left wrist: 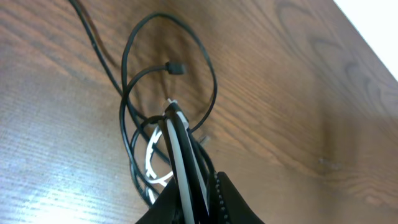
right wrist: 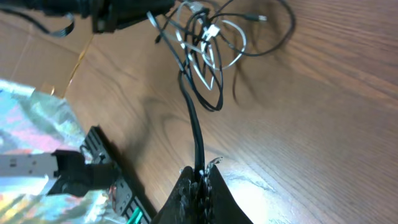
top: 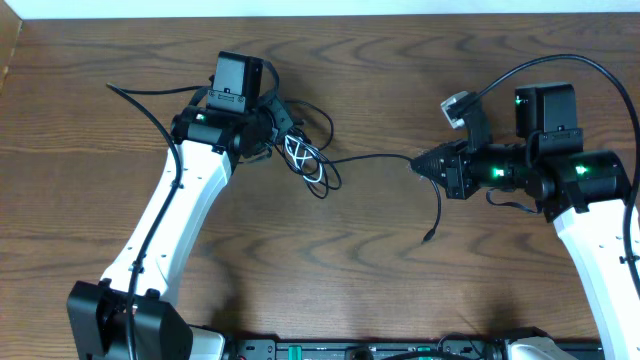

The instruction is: Untangle cables

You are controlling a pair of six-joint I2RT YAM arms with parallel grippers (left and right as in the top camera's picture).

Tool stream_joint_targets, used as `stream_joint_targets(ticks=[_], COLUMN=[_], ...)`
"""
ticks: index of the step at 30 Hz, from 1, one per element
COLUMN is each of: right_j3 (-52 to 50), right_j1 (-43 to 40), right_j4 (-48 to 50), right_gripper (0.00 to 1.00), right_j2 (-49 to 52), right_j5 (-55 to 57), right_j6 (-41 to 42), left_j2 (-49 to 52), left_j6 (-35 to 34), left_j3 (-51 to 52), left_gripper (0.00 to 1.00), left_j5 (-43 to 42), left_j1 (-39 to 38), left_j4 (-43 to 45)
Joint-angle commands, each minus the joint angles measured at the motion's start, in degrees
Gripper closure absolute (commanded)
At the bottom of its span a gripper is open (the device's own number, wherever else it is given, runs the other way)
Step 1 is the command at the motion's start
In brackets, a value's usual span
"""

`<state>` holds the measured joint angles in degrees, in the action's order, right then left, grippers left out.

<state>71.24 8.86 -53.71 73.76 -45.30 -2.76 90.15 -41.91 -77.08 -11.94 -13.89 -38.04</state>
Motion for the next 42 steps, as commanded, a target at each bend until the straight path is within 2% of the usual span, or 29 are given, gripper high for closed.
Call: stream_joint_targets(ticks=[1, 3, 6, 7, 10, 11, 12, 14, 15, 16, 20, 23, 24, 27, 34, 37, 42], right_j3=[0.9, 0.9, 0.9, 0.9, 0.9, 0.9, 0.9, 0.9, 0.9, 0.9, 1.2, 1.2, 1.1, 1.1, 1.0, 1.0, 1.0], right_j1=[1.8, 4.3, 9.8, 13.7, 18.9, 21.0, 22.0, 23.5, 23.6, 23.0, 16.0, 7.1, 2.9, -0.8, 1.0, 1.3, 1.7], right_j4=[1.9, 3.6, 9.7, 14.0, 19.1, 21.0, 21.8, 22.7, 22.9, 22.9, 22.6, 22.4, 22.4, 22.5, 25.1, 27.9, 33.3], right_gripper=[0.99, 0.99, 0.98, 0.99, 0.96, 0.88, 0.75, 0.59, 0.43, 0.39, 0.34, 0.33, 0.31, 0.30, 0.30, 0.31, 0.34], right_j2=[0.9, 2.1, 5.5, 8.4, 12.6, 14.3, 15.1, 15.9, 15.9, 15.6, 11.3, 5.2, 2.7, 1.8, 8.5, 12.2, 16.2], right_j5=[-3.3, -3.3, -3.3, -3.0, -2.6, -2.7, -2.7, -2.6, -2.4, -2.0, -2.3, -2.7, -2.7, -2.7, -1.6, -1.6, -2.3], right_j6=[-2.6, -1.8, 5.5, 10.4, 15.3, 16.3, 16.5, 16.2, 15.3, 15.4, 15.4, 15.4, 15.4, 15.3, 15.2, 17.5, 22.5], left_j2=[0.1, 0.1, 0.1, 0.1, 0.1, 0.1, 0.1, 0.1, 0.1, 0.1, 0.1, 0.1, 0.1, 0.1, 0.1, 0.1, 0.1], left_j6=[0.0, -0.6, -2.7, -8.7, -18.6, -20.7, -21.1, -21.7, -22.5, -22.5, -22.2, -20.5, -17.9, -11.6, -3.0, 1.1, 11.1], left_j3=[-0.4, -0.4, -0.4, -0.4, -0.4, -0.4, -0.4, -0.4, -0.4, -0.4, -0.4, -0.4, -0.4, -0.4, -0.4, -0.4, -0.4], left_gripper=[0.86, 0.87, 0.92, 0.92, 0.92, 0.92, 0.92, 0.92, 0.92, 0.92, 0.92, 0.92, 0.92, 0.92, 0.92, 0.92, 0.92], left_j5=[2.1, 0.8, -4.6, -5.6, -6.6, -9.1, -11.2, -15.0, -17.9, -19.7, -25.6, -31.7, -36.3, -46.1, -60.5, -65.1, -68.1], left_j1=[0.4, 0.4, 0.4, 0.4, 0.4, 0.4, 0.4, 0.4, 0.4, 0.4, 1.3, 2.9, 3.7, 5.1, 3.9, 3.0, 0.2], left_j4=[1.6, 3.0, 7.5, 10.6, 14.2, 17.0, 19.5, 24.3, 27.5, 29.7, 32.8, 33.1, 34.1, 34.5, 34.5, 34.5, 30.3])
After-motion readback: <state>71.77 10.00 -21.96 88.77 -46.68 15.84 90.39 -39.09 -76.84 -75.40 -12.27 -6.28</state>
